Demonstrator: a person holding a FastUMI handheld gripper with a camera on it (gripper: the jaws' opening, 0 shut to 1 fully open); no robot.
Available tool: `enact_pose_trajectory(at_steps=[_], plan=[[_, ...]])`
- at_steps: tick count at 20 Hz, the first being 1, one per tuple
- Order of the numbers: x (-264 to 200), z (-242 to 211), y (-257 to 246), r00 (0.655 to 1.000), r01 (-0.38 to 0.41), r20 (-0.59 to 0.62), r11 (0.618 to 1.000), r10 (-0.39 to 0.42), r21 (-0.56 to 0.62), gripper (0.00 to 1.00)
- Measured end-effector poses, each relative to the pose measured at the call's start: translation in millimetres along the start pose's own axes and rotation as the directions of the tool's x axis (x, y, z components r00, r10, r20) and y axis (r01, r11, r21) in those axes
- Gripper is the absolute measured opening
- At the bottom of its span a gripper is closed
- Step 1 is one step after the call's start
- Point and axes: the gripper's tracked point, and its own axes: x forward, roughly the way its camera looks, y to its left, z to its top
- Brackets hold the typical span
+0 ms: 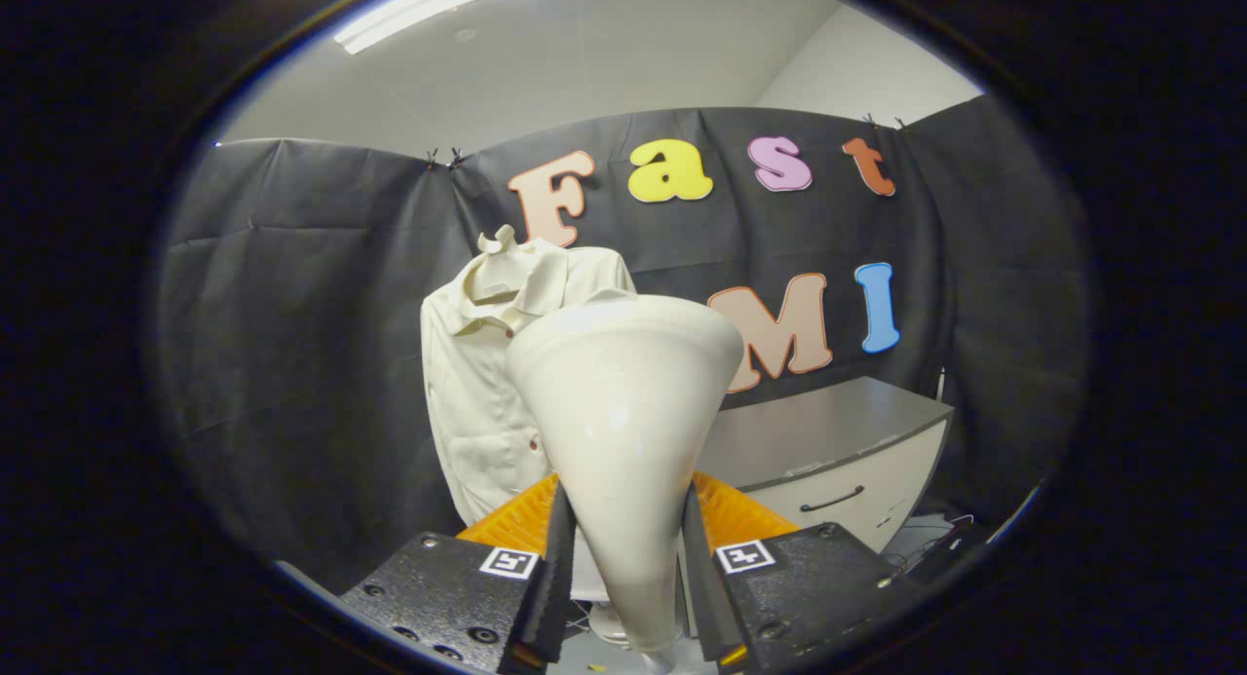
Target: Iron the clothes twice with a garment steamer, once on the left side and once on the right side.
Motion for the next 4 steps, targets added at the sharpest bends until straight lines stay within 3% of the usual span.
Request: enact_pose_trajectory(at_steps=[4], plan=[[6.5,1.3,8.2,1.0,-0.009,-0.005,1.0,0.009,0.007,0.52]])
